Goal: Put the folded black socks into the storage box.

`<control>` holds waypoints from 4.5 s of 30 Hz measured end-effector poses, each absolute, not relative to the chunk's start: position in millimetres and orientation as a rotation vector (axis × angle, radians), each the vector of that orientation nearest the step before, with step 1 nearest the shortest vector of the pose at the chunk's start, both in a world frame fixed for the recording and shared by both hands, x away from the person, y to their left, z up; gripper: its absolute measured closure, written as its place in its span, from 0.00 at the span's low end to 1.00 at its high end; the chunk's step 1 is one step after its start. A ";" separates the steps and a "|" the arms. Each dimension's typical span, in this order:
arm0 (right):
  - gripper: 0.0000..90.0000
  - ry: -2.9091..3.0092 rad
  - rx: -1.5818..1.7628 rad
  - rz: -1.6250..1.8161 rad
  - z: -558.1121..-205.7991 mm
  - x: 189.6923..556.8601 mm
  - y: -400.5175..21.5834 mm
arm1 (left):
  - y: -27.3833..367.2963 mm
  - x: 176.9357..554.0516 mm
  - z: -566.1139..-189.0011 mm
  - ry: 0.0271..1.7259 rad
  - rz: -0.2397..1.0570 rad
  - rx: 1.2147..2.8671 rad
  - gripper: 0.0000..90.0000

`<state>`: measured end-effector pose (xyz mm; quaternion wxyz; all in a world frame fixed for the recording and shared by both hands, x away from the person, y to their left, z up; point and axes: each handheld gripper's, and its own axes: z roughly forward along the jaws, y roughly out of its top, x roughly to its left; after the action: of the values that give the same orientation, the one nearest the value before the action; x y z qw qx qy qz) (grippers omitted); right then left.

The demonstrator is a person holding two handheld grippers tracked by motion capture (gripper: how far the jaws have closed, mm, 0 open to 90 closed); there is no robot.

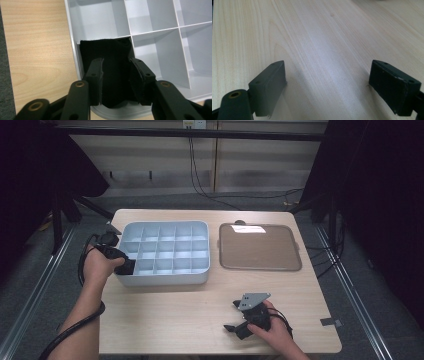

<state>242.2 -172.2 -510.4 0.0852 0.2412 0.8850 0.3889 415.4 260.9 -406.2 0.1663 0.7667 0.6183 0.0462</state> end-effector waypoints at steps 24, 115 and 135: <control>0.15 2.639 0.720 1.160 -510.4 242.2 -172.2 | 254.9 407.7 -389.6 1.666 0.141 2.165 0.36; 0.15 2.642 0.718 1.158 -510.4 242.2 -172.3 | 224.6 351.4 -394.4 1.349 0.055 2.222 0.32; 0.15 2.641 0.718 1.159 -510.4 242.3 -172.2 | 207.6 340.2 -402.2 1.283 0.027 2.213 0.32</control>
<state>242.3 -172.2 -510.4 0.0847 0.2408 0.8853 0.3887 340.2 207.6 -402.2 0.2877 0.8285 0.4802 0.0102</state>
